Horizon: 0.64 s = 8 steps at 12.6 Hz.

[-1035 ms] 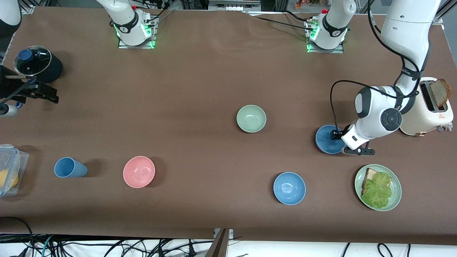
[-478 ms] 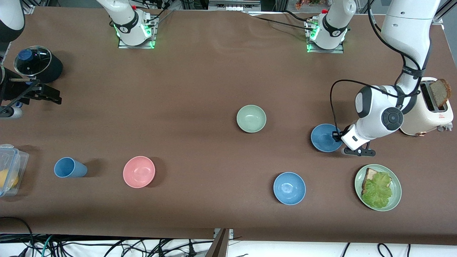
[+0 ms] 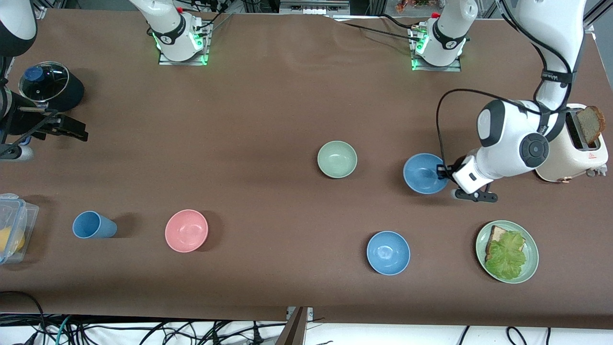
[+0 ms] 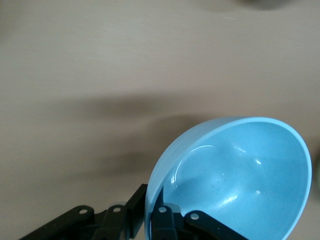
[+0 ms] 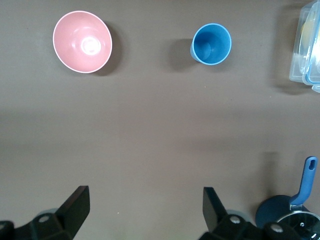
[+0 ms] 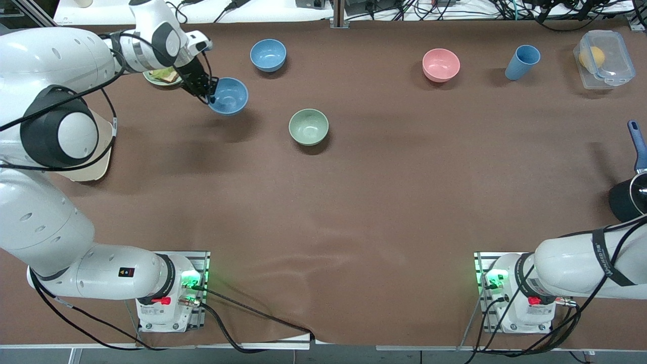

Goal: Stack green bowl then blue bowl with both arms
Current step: 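Carry the blue bowl with the left gripper onto the green bowl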

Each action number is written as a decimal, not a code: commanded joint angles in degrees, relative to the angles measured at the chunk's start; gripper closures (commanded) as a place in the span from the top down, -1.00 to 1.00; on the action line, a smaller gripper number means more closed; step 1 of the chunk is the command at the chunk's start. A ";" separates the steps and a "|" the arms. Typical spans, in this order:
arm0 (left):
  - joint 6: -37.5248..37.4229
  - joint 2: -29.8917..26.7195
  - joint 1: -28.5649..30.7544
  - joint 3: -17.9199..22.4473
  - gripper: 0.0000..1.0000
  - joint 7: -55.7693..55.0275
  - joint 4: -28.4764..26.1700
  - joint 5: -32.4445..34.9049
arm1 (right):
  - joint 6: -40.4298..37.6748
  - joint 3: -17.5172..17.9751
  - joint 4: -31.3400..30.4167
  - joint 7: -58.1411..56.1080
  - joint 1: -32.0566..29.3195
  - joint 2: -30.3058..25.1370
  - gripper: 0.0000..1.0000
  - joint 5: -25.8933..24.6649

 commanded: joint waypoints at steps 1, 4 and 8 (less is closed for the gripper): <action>-4.93 -0.42 -4.78 -0.42 -1.00 -2.19 4.12 -6.77 | -0.06 -0.03 -0.01 0.79 0.01 -0.17 0.99 0.72; -4.06 3.87 -11.80 -0.42 -1.00 -8.43 6.92 -11.36 | -0.06 0.05 -0.01 0.88 0.28 -0.17 0.99 0.63; 1.29 7.58 -17.53 -0.42 -1.00 -12.32 8.26 -15.85 | 0.02 0.05 0.08 0.88 0.28 -0.17 0.99 0.72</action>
